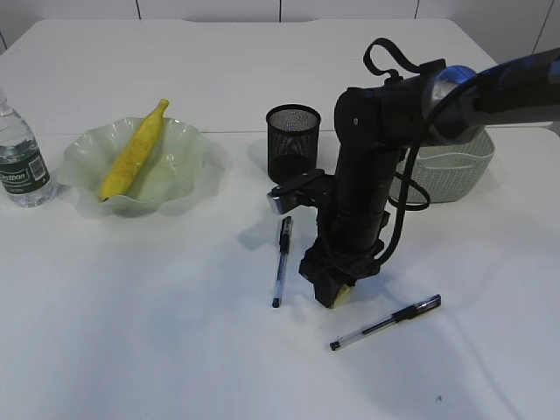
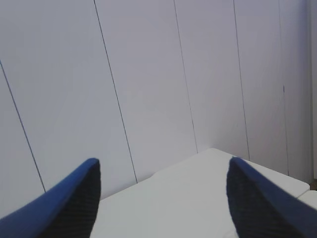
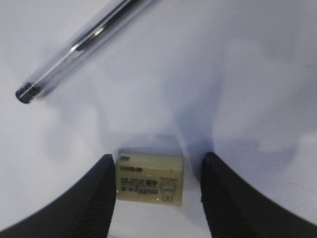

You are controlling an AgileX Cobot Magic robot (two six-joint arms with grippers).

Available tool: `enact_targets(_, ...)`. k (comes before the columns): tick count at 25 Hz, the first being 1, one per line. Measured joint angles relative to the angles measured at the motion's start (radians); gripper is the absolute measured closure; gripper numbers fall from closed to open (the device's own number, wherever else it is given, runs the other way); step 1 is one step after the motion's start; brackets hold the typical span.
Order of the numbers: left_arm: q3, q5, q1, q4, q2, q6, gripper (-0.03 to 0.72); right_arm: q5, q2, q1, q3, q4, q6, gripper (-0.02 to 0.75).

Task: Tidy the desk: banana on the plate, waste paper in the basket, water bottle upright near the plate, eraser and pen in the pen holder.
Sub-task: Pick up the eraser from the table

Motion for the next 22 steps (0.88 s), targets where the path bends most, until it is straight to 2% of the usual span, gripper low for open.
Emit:
enact_targets(17,0.000,0.002,0.000,0.000,0.000,0.000,0.130,0.002,0.000,0.000,0.000,-0.065,0.000,0.326)
enact_targets(22,0.000,0.003,0.000,0.000,0.000,0.000,0.130,0.002,0.000,0.000,0.000,-0.067,0.000,0.381)
